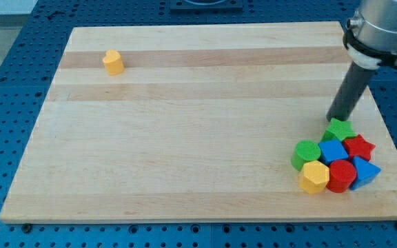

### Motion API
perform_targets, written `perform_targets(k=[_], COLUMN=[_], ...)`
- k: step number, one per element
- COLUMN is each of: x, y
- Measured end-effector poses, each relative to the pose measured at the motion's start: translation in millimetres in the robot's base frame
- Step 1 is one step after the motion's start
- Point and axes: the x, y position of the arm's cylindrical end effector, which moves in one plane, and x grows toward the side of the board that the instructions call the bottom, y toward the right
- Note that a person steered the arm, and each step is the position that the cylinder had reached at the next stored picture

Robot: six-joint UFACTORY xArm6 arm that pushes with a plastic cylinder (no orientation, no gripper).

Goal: Push the yellow heart towards the group of blocks

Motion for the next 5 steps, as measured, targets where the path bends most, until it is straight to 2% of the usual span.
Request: perform_targets(k=[1,2,3,5], x=[-66,-129,-183,-190], y=[-34,-100,-207,-445])
